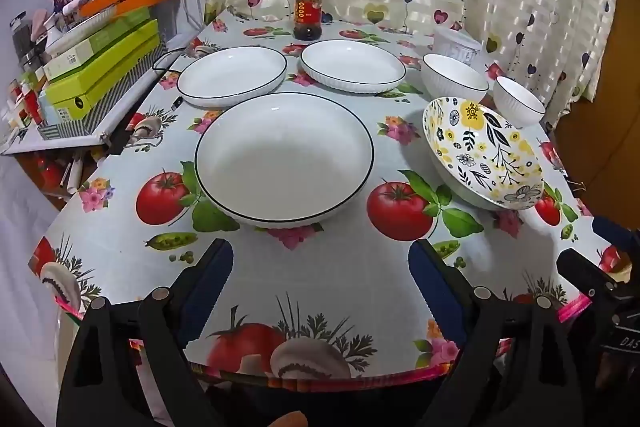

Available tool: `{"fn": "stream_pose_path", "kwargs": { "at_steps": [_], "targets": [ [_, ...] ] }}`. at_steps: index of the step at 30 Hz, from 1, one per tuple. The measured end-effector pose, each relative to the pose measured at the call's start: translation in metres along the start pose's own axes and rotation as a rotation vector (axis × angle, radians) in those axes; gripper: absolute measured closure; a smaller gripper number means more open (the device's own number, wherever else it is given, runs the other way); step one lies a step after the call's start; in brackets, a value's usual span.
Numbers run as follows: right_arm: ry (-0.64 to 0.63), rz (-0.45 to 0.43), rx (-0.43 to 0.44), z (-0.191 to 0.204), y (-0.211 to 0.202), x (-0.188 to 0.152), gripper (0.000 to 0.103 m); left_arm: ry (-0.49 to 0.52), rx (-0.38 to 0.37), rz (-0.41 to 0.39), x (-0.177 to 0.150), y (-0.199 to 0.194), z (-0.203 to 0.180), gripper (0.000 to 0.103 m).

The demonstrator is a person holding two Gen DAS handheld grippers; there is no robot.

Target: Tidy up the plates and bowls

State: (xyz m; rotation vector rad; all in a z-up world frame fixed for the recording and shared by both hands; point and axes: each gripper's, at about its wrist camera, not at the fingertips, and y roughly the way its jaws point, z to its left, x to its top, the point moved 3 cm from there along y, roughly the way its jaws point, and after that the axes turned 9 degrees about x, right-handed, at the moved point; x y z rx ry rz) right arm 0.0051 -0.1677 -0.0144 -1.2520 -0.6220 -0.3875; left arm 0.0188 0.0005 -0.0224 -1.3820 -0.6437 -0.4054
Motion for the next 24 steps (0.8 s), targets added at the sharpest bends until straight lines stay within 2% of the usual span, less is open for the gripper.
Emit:
{"fn": "stream_pose_path", "kwargs": {
  "at_steps": [4, 24],
  "targets": [
    [0.002, 0.005, 0.002, -0.001, 0.001, 0.000, 0.000, 0.017, 0.018, 0.005, -0.001, 0.003, -0.003, 0.013],
    [0.000, -0.009, 0.036, 0.001, 0.001, 0.001, 0.000, 0.027, 0.015, 0.033, -0.007, 0.005, -0.003, 0.013]
  ]
}}
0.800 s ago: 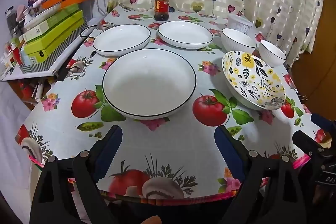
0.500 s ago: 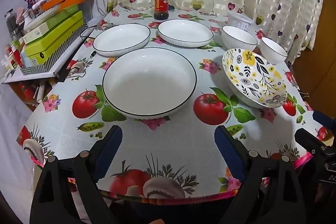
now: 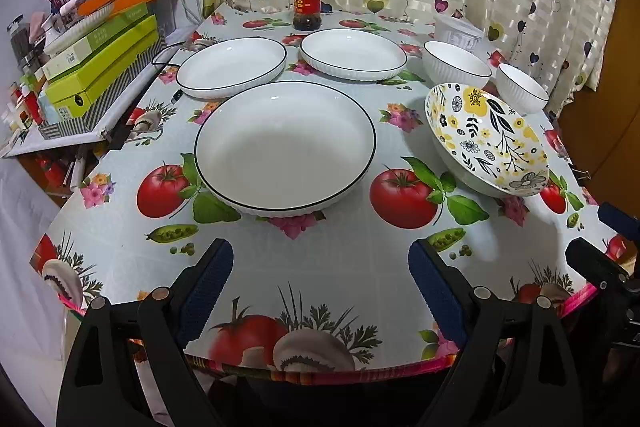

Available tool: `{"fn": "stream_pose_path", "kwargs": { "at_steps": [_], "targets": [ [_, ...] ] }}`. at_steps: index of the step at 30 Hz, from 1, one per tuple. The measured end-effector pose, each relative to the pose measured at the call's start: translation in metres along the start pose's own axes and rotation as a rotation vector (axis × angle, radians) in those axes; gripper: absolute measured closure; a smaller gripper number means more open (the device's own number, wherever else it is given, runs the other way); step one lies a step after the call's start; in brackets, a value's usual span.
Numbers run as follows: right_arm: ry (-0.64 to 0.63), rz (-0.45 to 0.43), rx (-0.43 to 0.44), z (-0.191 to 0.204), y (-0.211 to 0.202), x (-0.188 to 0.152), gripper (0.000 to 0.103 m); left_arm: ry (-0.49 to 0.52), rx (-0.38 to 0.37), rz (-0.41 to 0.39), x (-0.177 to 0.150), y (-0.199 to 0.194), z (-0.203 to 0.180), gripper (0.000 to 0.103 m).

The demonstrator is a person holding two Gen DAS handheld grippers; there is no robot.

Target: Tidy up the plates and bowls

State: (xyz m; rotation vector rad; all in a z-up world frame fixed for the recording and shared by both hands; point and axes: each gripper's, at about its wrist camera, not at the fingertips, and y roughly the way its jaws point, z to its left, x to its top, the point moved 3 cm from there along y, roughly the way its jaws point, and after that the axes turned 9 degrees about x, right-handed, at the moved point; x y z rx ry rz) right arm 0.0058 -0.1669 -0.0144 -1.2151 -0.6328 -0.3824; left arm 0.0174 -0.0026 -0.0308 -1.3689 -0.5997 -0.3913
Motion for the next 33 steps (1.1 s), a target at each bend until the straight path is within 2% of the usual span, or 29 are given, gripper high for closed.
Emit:
{"fn": "stream_pose_path", "kwargs": {
  "at_steps": [33],
  "targets": [
    [-0.004, -0.003, -0.003, 0.0055, 0.0000, 0.0021, 0.000, -0.011, -0.001, 0.027, -0.0027, 0.0039, 0.0005, 0.013]
  ]
}}
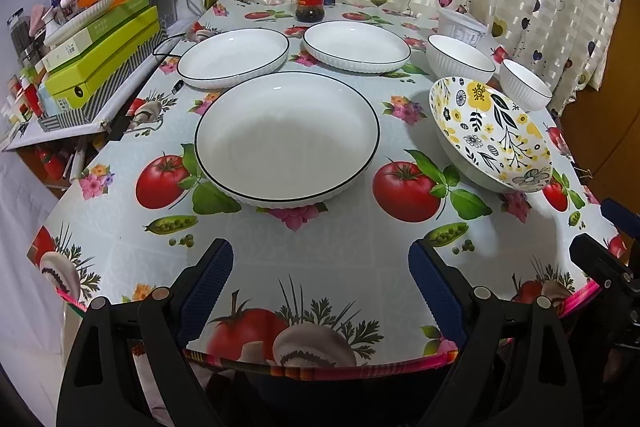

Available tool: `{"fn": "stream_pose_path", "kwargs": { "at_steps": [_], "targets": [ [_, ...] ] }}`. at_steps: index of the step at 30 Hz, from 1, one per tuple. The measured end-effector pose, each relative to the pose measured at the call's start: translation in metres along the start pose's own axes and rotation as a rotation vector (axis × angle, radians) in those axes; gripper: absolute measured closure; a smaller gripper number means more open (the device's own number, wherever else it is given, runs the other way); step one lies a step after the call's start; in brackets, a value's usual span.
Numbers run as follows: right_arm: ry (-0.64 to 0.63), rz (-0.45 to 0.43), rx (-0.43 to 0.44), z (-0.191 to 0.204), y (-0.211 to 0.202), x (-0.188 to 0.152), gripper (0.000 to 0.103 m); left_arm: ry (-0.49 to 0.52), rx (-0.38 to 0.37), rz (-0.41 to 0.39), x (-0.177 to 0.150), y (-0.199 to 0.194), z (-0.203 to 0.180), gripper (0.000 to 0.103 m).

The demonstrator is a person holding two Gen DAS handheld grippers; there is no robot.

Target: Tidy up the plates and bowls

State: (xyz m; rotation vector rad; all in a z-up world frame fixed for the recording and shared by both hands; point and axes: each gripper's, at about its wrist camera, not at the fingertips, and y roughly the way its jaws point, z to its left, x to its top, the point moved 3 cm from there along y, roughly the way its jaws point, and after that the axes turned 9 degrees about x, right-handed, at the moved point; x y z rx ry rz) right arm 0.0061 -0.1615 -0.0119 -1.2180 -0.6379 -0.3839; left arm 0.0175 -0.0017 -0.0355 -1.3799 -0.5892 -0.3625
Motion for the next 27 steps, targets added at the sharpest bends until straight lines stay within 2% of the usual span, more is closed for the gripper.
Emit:
{"fn": "stream_pose_path", "kwargs": {
  "at_steps": [12, 27],
  "targets": [
    [-0.012, -0.009, 0.013, 0.009, -0.002, 0.005, 0.000, 0.010, 0.015, 0.018, -0.003, 0.005, 0.000, 0.013],
    [-0.036, -0.019, 0.038, 0.012, -0.001, 0.007, 0.000, 0.001, -0.007, 0.035, -0.002, 0.007, 0.003, 0.013]
  ]
}}
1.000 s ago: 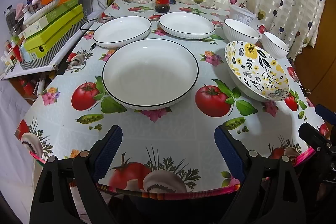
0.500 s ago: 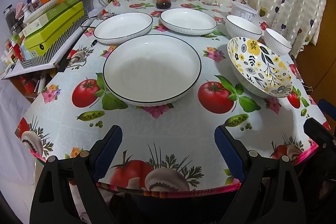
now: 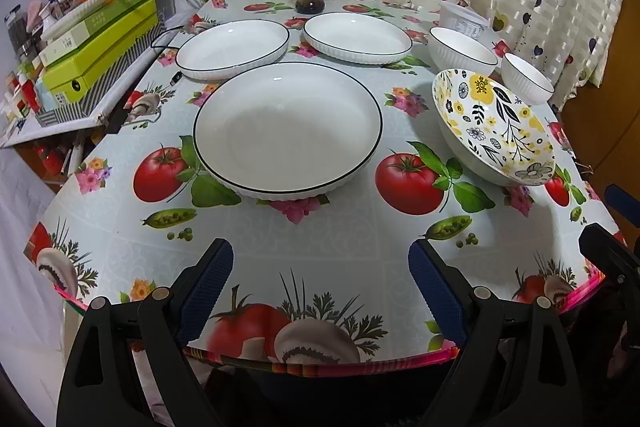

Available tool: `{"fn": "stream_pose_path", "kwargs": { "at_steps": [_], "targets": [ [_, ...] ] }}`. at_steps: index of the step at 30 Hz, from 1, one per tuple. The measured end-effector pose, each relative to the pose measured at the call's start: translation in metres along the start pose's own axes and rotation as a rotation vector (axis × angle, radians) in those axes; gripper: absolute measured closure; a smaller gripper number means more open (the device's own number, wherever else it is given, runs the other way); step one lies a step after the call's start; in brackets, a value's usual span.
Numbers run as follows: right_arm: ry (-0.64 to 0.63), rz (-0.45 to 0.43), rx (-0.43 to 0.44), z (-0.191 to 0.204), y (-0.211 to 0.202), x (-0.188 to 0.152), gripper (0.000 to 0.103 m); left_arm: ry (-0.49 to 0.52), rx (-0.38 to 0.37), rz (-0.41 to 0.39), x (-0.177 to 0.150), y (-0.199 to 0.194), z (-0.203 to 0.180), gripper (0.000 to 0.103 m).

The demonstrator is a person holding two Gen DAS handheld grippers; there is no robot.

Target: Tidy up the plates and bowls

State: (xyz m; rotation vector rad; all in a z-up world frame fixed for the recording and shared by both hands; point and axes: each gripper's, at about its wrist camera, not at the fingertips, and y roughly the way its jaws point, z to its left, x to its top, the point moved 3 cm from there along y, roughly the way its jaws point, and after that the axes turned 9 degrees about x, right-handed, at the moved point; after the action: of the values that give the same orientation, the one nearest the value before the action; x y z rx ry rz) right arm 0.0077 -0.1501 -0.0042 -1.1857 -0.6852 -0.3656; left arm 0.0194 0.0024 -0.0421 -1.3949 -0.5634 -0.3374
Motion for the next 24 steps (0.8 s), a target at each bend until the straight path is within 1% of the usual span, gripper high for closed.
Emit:
{"fn": "stream_pose_path", "kwargs": {
  "at_steps": [5, 13, 18, 21, 24],
  "targets": [
    [-0.002, 0.003, 0.009, 0.001, 0.002, 0.002, 0.000, -0.015, -0.026, 0.020, -0.001, 0.004, 0.003, 0.013],
    [-0.008, 0.003, 0.008, 0.003, 0.004, 0.005, 0.000, -0.012, -0.019, 0.011, -0.001, 0.004, 0.004, 0.013],
    [0.000, 0.002, 0.023, 0.004, 0.006, 0.008, 0.000, -0.009, -0.039, 0.000, 0.001, 0.005, 0.006, 0.013],
    [0.003, 0.005, 0.026, 0.005, 0.009, 0.013, 0.001, -0.006, -0.064, -0.008, 0.003, 0.006, 0.007, 0.013],
    [0.010, 0.003, 0.042, 0.005, 0.012, 0.019, 0.003, -0.018, -0.083, -0.006, 0.007, 0.009, 0.011, 0.016]
  ]
}}
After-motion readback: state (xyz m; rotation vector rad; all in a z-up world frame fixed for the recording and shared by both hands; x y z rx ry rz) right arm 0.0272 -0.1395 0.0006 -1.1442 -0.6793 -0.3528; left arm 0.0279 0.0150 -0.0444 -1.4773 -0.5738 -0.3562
